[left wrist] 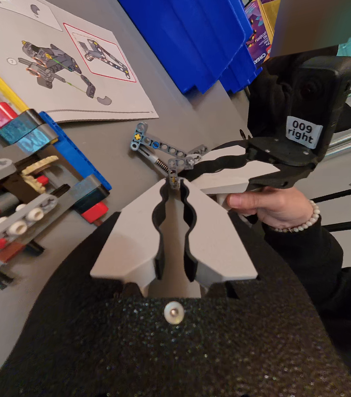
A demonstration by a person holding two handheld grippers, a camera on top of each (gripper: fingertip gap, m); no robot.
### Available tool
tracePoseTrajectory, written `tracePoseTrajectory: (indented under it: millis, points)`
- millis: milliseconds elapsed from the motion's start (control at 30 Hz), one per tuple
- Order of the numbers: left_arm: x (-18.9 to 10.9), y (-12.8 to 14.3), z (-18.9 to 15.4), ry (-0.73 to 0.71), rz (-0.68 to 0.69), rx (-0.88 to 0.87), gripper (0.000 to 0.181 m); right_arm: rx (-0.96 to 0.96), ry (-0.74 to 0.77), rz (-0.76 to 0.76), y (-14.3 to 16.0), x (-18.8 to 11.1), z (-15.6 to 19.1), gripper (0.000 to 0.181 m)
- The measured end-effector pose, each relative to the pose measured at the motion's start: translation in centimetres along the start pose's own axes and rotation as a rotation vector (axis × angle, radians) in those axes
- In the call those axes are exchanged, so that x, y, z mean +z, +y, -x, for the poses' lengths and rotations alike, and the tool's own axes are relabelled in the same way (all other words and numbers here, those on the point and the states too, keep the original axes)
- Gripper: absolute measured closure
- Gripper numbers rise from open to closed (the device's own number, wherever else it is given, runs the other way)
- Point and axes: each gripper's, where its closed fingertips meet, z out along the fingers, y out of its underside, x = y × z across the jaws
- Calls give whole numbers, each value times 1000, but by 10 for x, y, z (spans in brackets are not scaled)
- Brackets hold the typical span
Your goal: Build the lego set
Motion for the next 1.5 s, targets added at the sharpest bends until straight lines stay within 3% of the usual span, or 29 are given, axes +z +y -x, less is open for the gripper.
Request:
tracePoseTrajectory:
  millis: [533, 833, 1500]
  points:
    - [0, 6, 7, 23, 120, 15, 177, -169, 97, 56, 5, 5, 1, 169]
    - [-1, 9, 14, -11, 209, 90, 177, -458, 212, 99, 3, 9, -4, 168]
    - [-9, 7, 16, -117, 184, 281, 173, -425, 207, 100, 2, 9, -7, 168]
